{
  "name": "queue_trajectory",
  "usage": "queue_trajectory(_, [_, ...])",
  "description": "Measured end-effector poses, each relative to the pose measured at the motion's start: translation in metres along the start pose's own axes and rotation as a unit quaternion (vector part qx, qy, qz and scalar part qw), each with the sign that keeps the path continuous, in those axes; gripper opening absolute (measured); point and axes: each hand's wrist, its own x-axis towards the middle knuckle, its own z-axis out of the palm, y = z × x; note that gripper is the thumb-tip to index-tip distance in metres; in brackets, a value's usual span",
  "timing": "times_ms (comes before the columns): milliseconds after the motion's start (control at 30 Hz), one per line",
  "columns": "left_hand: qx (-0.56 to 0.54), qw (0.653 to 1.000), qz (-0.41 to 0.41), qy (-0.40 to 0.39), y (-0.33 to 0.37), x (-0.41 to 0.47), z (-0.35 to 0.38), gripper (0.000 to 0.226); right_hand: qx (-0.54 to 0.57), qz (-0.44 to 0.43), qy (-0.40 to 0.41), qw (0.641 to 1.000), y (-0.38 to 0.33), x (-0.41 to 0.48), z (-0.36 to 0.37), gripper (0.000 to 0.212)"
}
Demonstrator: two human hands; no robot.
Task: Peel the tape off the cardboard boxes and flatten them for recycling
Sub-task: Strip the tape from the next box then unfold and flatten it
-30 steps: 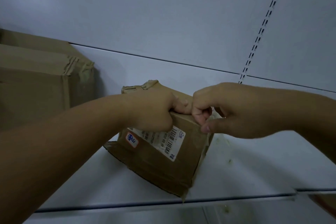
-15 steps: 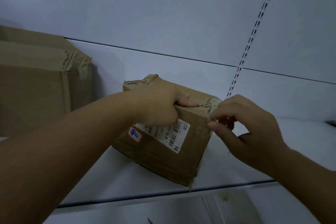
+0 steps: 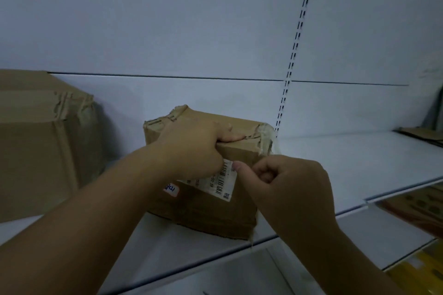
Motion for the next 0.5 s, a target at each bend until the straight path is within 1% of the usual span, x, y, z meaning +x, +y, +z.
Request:
queue_trajectory(100, [0.008, 1.0, 0.004, 0.007, -0.002, 0.0, 0.001, 0.072, -0.029, 0.005, -0.019, 0.999, 0.001, 0.001, 0.0, 0.042])
queue_trajectory(167, [-0.001, 1.0, 0.011, 0.009, -0.003, 0.0, 0.001, 0.072, 0.001, 0.009, -0.061, 0.998, 0.001, 0.002, -0.005, 0.039])
queue_trajectory(233, [-0.013, 1.0, 0.018, 0.008, -0.003, 0.0, 0.002, 0.072, 0.111, 0.064, -0.121, 0.984, 0.004, 0.009, -0.013, 0.033])
queue_trajectory(267, [-0.011, 1.0, 0.023, 0.009, -0.004, 0.001, 0.001, 0.072, 0.185, 0.107, -0.151, 0.965, 0.007, 0.014, -0.017, 0.033])
queue_trajectory(300, [-0.009, 1.0, 0.027, 0.013, -0.004, 0.001, 0.001, 0.072, 0.264, 0.144, -0.177, 0.937, 0.011, 0.018, -0.02, 0.031])
queue_trajectory(333, [-0.008, 0.999, 0.029, 0.015, -0.004, 0.001, 0.001, 0.073, 0.347, 0.172, -0.197, 0.901, 0.017, 0.021, -0.02, 0.027])
queue_trajectory(367, [-0.007, 0.999, 0.03, 0.016, -0.005, 0.001, 0.001, 0.073, 0.434, 0.196, -0.213, 0.853, 0.023, 0.022, -0.018, 0.023])
queue_trajectory(400, [-0.005, 0.999, 0.03, 0.017, -0.005, 0.001, 0.001, 0.074, 0.517, 0.214, -0.226, 0.797, 0.029, 0.021, -0.015, 0.023])
queue_trajectory(433, [-0.002, 0.999, 0.029, 0.017, -0.005, 0.001, 0.002, 0.074, 0.589, 0.227, -0.245, 0.736, 0.036, 0.021, -0.011, 0.026])
queue_trajectory(500, [0.001, 0.999, 0.028, 0.015, -0.004, 0.001, 0.002, 0.076, 0.689, 0.231, -0.306, 0.614, 0.048, 0.022, -0.001, 0.036])
